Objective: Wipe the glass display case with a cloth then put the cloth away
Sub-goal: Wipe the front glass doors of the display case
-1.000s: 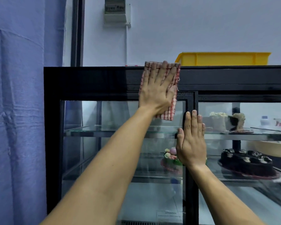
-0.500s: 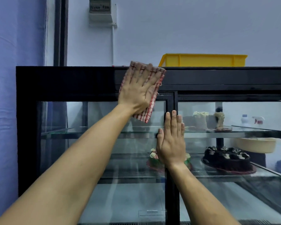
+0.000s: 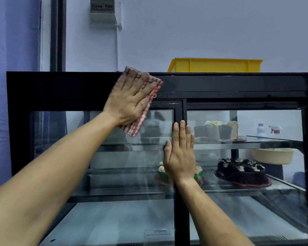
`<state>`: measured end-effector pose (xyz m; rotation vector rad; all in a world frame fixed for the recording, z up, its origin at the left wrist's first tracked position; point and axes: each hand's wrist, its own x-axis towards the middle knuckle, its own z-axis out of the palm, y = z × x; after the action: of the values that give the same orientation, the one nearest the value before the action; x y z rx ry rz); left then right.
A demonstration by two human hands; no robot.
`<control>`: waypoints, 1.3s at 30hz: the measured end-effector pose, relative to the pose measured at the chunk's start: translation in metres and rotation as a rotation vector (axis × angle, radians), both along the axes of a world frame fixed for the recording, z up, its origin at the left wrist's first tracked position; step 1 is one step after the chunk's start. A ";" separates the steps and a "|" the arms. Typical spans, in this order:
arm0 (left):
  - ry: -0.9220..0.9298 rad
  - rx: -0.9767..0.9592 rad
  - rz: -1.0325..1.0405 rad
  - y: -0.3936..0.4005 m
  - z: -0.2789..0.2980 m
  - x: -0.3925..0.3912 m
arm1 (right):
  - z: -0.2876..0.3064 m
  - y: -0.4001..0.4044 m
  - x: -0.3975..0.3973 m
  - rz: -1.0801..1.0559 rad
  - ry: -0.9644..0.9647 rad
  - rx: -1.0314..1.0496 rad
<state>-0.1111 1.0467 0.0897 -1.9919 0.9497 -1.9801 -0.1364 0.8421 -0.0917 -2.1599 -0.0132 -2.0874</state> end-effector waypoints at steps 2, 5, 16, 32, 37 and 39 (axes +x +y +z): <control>0.001 0.023 -0.035 -0.031 -0.001 -0.009 | 0.000 -0.001 0.000 -0.003 0.000 0.000; 0.020 0.040 -0.066 -0.065 -0.004 -0.019 | 0.000 0.000 0.000 0.001 -0.010 0.006; 0.045 0.174 -0.036 -0.035 -0.006 -0.012 | -0.001 -0.001 0.000 0.016 -0.012 -0.005; 0.081 0.231 0.030 0.059 -0.006 0.003 | -0.003 -0.001 -0.002 0.027 0.013 -0.008; 0.056 0.229 -0.016 -0.002 -0.005 -0.011 | -0.002 -0.002 -0.002 0.022 -0.004 -0.008; 0.070 0.256 -0.028 -0.028 -0.001 -0.016 | -0.001 -0.002 -0.002 0.024 -0.007 -0.008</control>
<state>-0.1275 1.0190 0.0891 -1.9244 1.1865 -1.7118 -0.1383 0.8398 -0.0929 -2.1458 -0.0480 -2.0856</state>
